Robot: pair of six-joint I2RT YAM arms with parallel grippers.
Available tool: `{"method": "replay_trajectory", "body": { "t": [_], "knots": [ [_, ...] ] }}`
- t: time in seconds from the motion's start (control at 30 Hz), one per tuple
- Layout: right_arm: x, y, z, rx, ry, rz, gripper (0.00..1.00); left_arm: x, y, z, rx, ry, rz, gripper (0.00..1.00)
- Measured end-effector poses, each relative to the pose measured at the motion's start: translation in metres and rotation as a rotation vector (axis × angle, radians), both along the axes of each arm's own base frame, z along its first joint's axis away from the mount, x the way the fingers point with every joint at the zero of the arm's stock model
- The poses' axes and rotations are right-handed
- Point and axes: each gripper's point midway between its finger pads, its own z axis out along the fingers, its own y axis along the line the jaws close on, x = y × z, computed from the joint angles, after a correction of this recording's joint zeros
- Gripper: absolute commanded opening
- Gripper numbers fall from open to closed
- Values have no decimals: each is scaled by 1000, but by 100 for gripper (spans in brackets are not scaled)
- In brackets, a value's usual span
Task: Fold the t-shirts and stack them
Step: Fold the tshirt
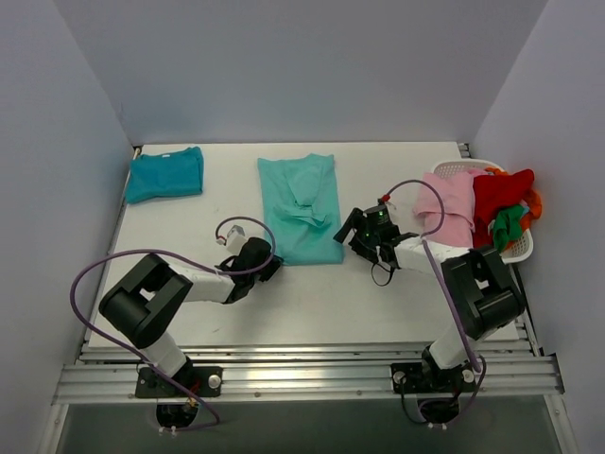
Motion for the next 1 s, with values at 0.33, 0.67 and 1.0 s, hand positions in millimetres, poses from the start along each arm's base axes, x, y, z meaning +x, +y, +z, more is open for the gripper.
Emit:
{"method": "replay_trajectory", "body": {
  "t": [0.33,0.67,1.0],
  "knots": [
    [-3,15,-7,43,3,17,46,8,-3,0,-7,-7,1,18],
    [-18,21,-20,62,28,33,0,8,-4,0,-9,-8,-4,14],
    [-31,23,-19,85,12,42,0,-11,-2,3,40,-2,-55,2]
  ]
}}
